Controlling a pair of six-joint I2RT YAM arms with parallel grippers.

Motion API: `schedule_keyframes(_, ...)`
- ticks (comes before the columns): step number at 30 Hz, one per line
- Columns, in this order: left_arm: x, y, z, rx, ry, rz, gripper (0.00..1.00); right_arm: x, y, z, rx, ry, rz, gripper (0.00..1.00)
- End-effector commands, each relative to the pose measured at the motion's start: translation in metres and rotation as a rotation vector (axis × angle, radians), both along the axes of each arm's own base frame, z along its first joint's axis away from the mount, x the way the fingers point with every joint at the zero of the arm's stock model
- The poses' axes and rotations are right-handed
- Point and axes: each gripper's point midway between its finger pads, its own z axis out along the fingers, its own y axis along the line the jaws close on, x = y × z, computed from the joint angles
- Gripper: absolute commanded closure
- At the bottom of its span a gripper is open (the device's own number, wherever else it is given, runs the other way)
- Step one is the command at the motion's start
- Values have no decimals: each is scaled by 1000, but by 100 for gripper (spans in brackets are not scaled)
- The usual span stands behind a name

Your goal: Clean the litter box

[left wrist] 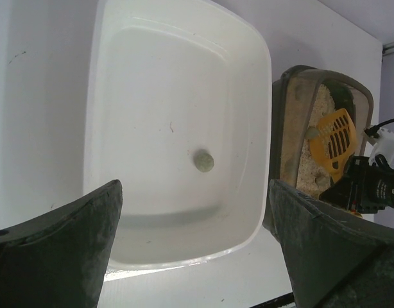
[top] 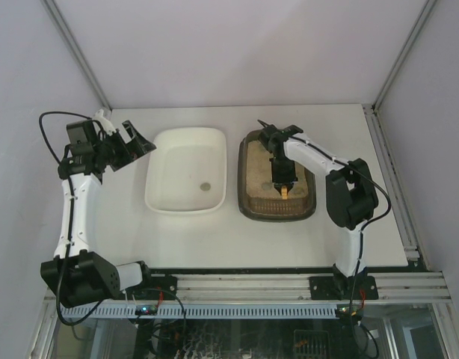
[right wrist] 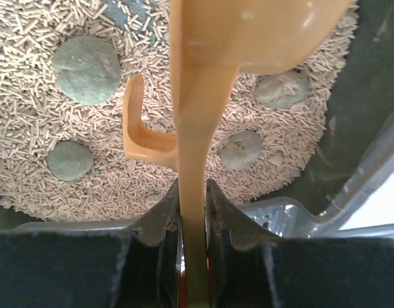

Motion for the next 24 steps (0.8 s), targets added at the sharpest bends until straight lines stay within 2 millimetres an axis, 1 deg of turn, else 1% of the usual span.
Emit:
schedule_keyframes(1,3,-2,2,-7,-8,-9,0,9,24,-14,172,7,-25,100)
schedule_keyframes(5,4,-2,0,-10,-2,-13,1,8,43,-22,351,23,-68,100)
schedule_keyframes(7,5,-2,-1,-9,0,-15,1,8,48,-24,414,29,-91,100)
schedule_keyframes(11,5,-3,0,-10,-2,-18,1,9,46,-23,476,32,-122,100)
schedule_keyframes(18,5,-4,-5,-15,10,-25,2,12,38,-2,627,-32,-170,100)
schedule_keyframes(22,6,-5,-7,-21,17,-32,3,10,40,-2,733,-16,-197,100)
schedule_keyframes(24,6,-5,-7,-21,18,-34,3,5,43,-4,784,0,-210,100)
